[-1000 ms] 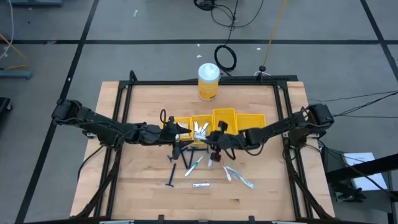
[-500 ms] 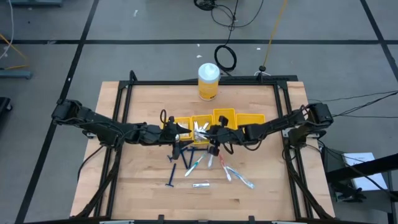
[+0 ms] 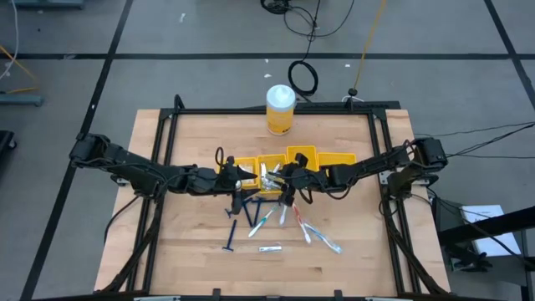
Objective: Pick & Place Travel size toiletries
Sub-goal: Put the silver nail cutter into the middle left yellow bin
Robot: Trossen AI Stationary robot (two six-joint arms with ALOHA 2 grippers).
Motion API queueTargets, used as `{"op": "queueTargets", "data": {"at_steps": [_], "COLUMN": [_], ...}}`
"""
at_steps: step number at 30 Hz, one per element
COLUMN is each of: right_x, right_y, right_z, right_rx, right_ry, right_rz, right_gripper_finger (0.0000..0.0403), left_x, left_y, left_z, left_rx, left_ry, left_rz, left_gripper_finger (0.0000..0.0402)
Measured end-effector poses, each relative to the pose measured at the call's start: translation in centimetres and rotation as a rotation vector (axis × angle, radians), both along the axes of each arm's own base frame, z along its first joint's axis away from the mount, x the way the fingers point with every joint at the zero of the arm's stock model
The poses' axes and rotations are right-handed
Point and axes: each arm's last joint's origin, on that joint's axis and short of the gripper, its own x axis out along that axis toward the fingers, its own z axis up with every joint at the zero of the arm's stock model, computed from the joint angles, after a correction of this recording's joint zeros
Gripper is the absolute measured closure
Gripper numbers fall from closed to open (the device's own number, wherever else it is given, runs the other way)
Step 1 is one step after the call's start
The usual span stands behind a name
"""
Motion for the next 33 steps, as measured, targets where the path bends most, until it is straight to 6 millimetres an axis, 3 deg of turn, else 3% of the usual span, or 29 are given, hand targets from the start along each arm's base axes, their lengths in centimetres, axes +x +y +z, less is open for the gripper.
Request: {"op": "queueTargets", "data": {"at_steps": [5, 8, 16, 19, 22, 28, 33], "right_x": [0.0, 0.2, -0.9, -0.9, -0.7, 0.8, 1.1], "right_y": [0.6, 2.4, 11.7, 15.2, 17.4, 17.7, 17.1], "right_z": [0.0, 0.4, 0.7, -0.1, -2.1, -6.0, -7.8], "right_rx": [0.000, 0.032, 0.006, -0.015, -0.030, -0.019, 0.038], "right_ry": [0.002, -0.045, -0.143, -0.133, -0.074, 0.009, 0.068], "right_rz": [0.055, 0.172, 0.461, 0.520, 0.569, 0.538, 0.533], "right_gripper_finger": [0.0198, 0.0196, 0.0204, 0.0205, 0.0206, 0.0206, 0.0206], "left_x": [0.0, 0.0, 0.0, 0.0, 0.0, 0.0, 0.0], "left_y": [0.0, 0.0, 0.0, 0.0, 0.0, 0.0, 0.0], "left_z": [0.0, 0.0, 0.0, 0.0, 0.0, 0.1, 0.1], "left_rx": [0.000, 0.001, 0.004, 0.001, -0.001, -0.013, -0.026], "left_ry": [0.000, 0.000, 0.000, -0.001, -0.006, -0.009, -0.010], "left_rz": [0.000, 0.000, 0.000, 0.000, 0.000, 0.003, 0.007], "left_gripper_finger": [0.0178, 0.0178, 0.0178, 0.0178, 0.0178, 0.0178, 0.0178]}}
